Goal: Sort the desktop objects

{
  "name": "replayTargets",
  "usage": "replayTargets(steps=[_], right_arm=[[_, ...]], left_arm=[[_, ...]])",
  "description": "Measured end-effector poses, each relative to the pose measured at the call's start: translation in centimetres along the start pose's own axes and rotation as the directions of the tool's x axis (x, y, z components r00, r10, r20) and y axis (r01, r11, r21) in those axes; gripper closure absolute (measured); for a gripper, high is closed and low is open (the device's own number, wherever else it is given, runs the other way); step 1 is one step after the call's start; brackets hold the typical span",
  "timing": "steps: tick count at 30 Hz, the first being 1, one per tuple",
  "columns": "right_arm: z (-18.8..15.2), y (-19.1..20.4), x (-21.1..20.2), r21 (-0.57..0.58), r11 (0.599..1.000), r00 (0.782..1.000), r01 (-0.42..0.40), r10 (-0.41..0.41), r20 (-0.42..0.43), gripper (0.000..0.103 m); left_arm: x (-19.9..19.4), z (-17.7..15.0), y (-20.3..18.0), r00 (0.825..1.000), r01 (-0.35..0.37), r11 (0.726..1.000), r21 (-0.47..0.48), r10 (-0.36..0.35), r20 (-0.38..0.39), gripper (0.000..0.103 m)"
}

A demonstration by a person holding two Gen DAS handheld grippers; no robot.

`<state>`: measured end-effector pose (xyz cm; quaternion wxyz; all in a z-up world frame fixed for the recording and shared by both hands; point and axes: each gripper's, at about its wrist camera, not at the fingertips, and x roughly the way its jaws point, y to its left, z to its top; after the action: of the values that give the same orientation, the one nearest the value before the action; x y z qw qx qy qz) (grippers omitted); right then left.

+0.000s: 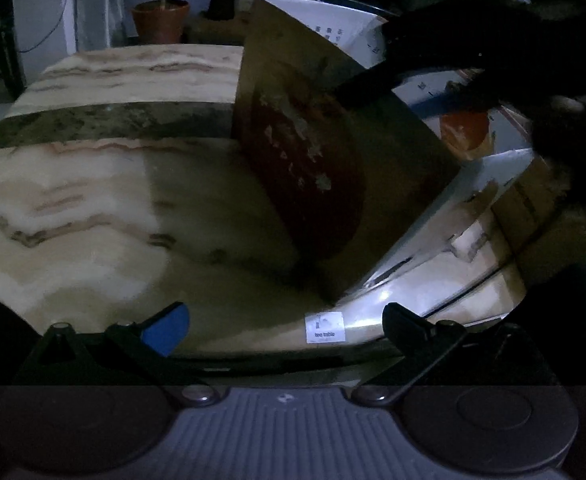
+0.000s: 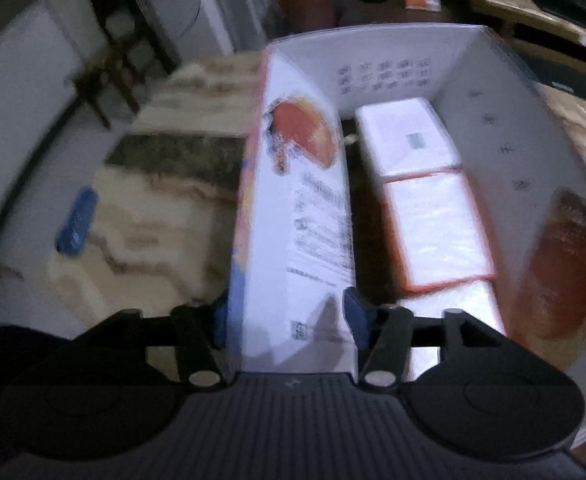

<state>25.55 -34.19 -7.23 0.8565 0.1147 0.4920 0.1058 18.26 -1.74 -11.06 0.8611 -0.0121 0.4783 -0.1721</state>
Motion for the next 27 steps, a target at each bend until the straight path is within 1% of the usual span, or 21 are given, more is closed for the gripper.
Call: replayTargets(steps=[1,3,4,8,11,12,14,15,18,19,20,22,24,25,27], right_arm=[[-0.3,-1.0,-1.1,-0.001,1.000,1.000,-0.029,0.029,0.007,0.020],[-1.2,-2.6,-3.1,-0.036,0.995,0.996,-0.093,0.093,-0.001,0.020],[-1.7,-3.1,-3.9,-0.049,0.994,0.995,-0.098,0.098,-0.005,0.020],[-3.7,-4.8,-5.9,-0.081,0.994,0.998,-0.069,0.070,0.005,0.020],[-5.0,-4.7,-6.8,-0.185,0.981,0.997,-0.060,0.069,0.047,0.020],[-5.1,-4.5,-6.8,-0.202,0.976,0.995,-0.077,0.088,0.046,0.020],[-4.9,-4.4,-7.2,-0.192,0.973,0.989,-0.131,0.141,0.037,0.020],[-4.8,-4.2,-7.1,-0.197,0.970,0.988,-0.144,0.152,0.030,0.020],[-5.3,-2.9,-6.1,-0.327,0.940,0.995,-0.095,0.101,0.002,0.019],[-5.5,-2.7,-5.7,-0.363,0.928,0.996,-0.086,0.090,-0.004,0.014],[-5.7,-2.5,-5.4,-0.390,0.917,0.996,-0.081,0.084,-0.008,0.013],[-6.3,-1.5,-4.8,-0.470,0.882,0.999,-0.034,0.032,-0.012,0.011],[-6.8,-0.8,-4.3,-0.512,0.859,1.000,0.000,-0.004,-0.006,0.010],[-6.9,-0.7,-4.1,-0.511,0.859,1.000,0.004,-0.005,-0.001,0.010],[-7.0,-0.7,-4.0,-0.487,0.873,1.000,-0.019,0.022,0.000,0.012]], left_arm=[[0.0,0.0,0.0,1.000,0.001,1.000,-0.001,-0.001,0.001,0.001],[0.2,0.1,-0.1,1.000,0.001,1.000,0.008,-0.001,0.000,0.001],[0.4,0.2,-0.2,1.000,0.000,1.000,0.016,0.000,-0.001,0.001],[0.7,0.1,-0.8,1.000,-0.005,0.999,0.044,0.005,-0.005,0.001],[1.1,0.0,-1.0,1.000,-0.005,0.999,0.050,0.005,-0.011,0.001],[1.2,-0.1,-1.1,1.000,-0.007,0.999,0.052,0.007,-0.014,0.001],[1.4,-0.1,-1.3,1.000,-0.009,0.998,0.056,0.010,-0.019,0.001],[1.5,-0.1,-1.3,1.000,-0.009,0.998,0.057,0.011,-0.022,0.001],[1.7,-0.2,-1.6,1.000,-0.012,0.998,0.065,0.014,-0.028,0.001],[1.8,-0.2,-1.7,0.999,-0.014,0.998,0.068,0.016,-0.029,0.001],[1.8,-0.2,-1.7,0.999,-0.014,0.997,0.069,0.016,-0.031,0.001],[1.8,-0.3,-1.7,0.999,-0.015,0.997,0.070,0.017,-0.031,0.001],[1.9,-0.3,-1.6,0.999,-0.017,0.998,0.066,0.019,-0.033,0.001],[2.0,-0.3,-1.6,0.999,-0.018,0.998,0.064,0.020,-0.034,0.001],[2.1,-0.2,-1.5,0.999,-0.016,0.998,0.057,0.019,-0.036,0.001]])
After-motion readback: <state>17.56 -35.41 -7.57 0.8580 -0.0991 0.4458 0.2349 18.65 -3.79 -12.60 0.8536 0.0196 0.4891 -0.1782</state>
